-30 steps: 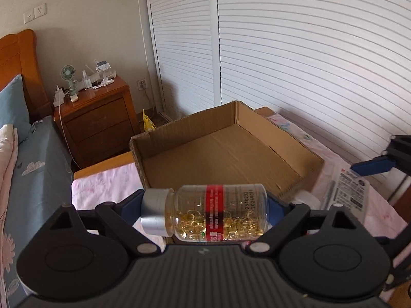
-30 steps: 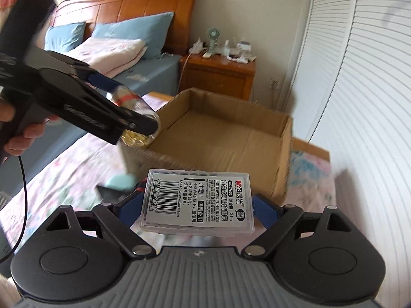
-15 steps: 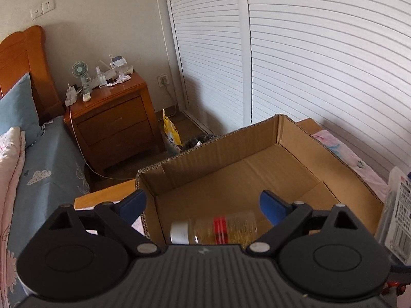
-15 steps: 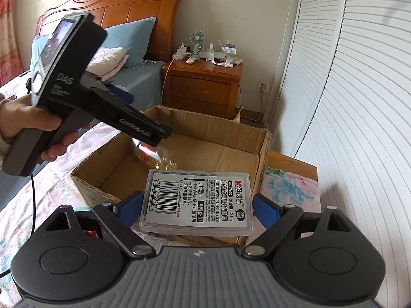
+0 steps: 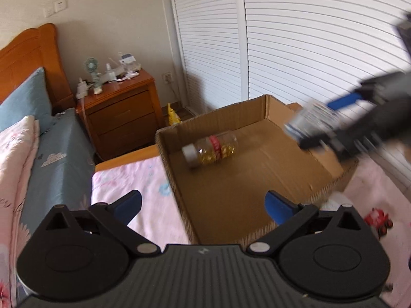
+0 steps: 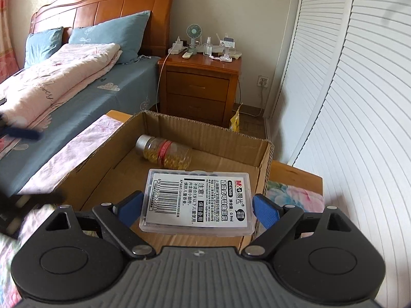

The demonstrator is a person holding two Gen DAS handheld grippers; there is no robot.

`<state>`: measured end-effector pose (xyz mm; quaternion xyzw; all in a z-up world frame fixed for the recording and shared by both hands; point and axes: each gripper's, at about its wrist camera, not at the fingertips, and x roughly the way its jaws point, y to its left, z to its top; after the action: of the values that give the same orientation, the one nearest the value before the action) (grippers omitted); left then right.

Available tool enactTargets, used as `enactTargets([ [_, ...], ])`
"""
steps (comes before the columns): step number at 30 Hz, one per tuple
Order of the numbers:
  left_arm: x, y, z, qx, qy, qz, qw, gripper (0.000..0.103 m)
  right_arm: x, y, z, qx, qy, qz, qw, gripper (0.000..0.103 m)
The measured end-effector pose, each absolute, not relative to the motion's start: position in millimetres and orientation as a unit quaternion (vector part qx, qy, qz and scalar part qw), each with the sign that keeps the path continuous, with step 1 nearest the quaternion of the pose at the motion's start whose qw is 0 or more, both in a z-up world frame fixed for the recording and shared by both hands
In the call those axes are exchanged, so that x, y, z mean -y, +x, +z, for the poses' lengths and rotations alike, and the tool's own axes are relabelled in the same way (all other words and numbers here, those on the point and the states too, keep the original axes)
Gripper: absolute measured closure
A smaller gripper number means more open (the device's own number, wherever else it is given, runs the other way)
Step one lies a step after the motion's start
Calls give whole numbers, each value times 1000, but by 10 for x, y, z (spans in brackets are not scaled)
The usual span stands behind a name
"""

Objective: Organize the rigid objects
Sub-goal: 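Carry both items into the cardboard box and open both tools, then move the left tool to the clear plastic jar and grasp it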

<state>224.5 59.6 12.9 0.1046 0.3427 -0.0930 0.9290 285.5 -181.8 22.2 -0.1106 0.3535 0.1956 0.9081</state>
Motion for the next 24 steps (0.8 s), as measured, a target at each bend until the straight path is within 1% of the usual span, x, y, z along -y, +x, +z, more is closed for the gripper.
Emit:
enactTargets([
  [4,-691,2003,74,-350,79,-88,929,1,1745,3157,214,-355,-110,182,910,9],
  [5,-716,1960,58,-354,70,-92,928,1,1743,3230,214,-354,-105,181,912,7],
  [6,-735,1924,35,-359,61,-94,927,1,1748,3280,216,-352,-100,178,913,1],
  [9,-772,1829,-27,-370,45,-95,923,1,1768,3340,245,-352,-91,163,917,0],
  [18,-736,1617,-117,-375,35,-97,921,1,1868,2905,373,-343,-85,145,924,0],
  [24,-696,1515,-168,-380,33,-98,919,1,1964,2527,297,-347,-81,127,926,0],
])
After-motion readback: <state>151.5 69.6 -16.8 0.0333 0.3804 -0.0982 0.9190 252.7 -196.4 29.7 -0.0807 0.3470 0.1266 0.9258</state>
